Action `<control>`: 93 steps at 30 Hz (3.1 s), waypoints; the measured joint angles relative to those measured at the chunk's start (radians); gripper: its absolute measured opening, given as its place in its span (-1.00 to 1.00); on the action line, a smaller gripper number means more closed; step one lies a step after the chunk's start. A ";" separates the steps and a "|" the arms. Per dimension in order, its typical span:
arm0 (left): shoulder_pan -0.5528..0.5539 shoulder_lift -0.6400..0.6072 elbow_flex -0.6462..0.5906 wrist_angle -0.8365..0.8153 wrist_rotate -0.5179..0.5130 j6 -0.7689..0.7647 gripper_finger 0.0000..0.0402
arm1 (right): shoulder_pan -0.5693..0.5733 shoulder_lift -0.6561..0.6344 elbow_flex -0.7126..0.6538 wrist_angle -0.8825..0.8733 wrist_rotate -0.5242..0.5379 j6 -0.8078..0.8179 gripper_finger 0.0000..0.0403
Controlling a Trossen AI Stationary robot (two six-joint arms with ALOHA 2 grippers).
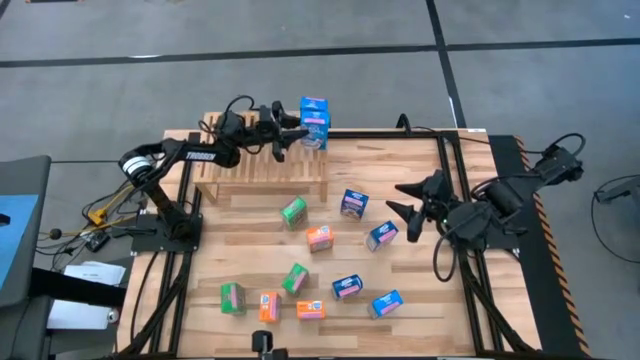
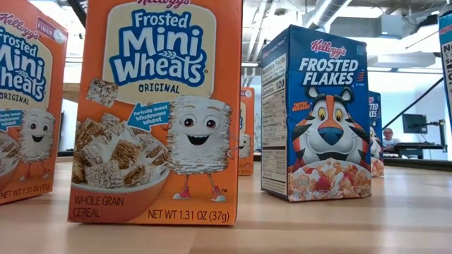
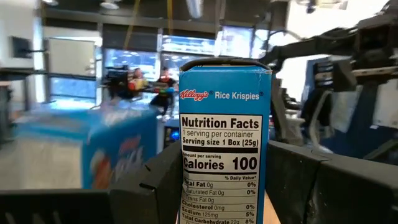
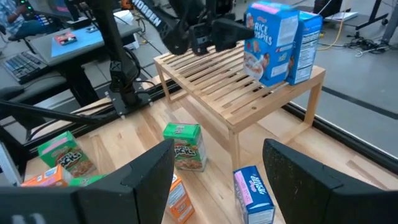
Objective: Stack cereal on shelf
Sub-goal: Put the top light blue cereal box on the shelf aligned with the other light blue cereal box
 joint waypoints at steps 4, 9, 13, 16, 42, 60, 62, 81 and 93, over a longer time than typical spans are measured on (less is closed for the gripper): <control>0.002 0.001 -0.064 0.121 -0.061 0.003 -0.14 | -0.008 0.000 0.000 0.000 -0.005 0.001 0.34; 0.013 0.001 -0.064 0.151 -0.068 -0.010 -0.14 | -0.030 0.000 0.000 0.001 -0.022 0.005 0.34; 0.013 0.001 -0.027 0.054 -0.027 0.016 -0.14 | -0.045 0.000 0.000 0.001 -0.026 0.007 0.34; 0.006 0.001 -0.016 0.004 -0.031 0.052 -0.14 | -0.046 0.000 0.000 0.001 -0.027 0.007 0.34; -0.008 0.120 0.042 0.035 -0.030 0.058 -0.14 | -0.045 0.000 0.000 -0.017 -0.028 0.023 0.34; 0.015 0.108 0.048 0.008 -0.004 -0.010 -0.14 | -0.060 0.000 0.000 -0.026 -0.025 0.024 0.34; 0.020 0.095 0.048 0.006 0.020 -0.015 -0.14 | -0.068 0.000 0.000 -0.026 -0.024 0.023 0.34; 0.052 0.065 -0.007 0.006 0.003 -0.009 -0.14 | -0.104 0.000 0.000 -0.026 -0.026 0.023 0.34; 0.031 0.065 -0.008 0.009 0.006 -0.011 -0.14 | -0.111 0.000 0.000 -0.026 -0.026 0.023 0.34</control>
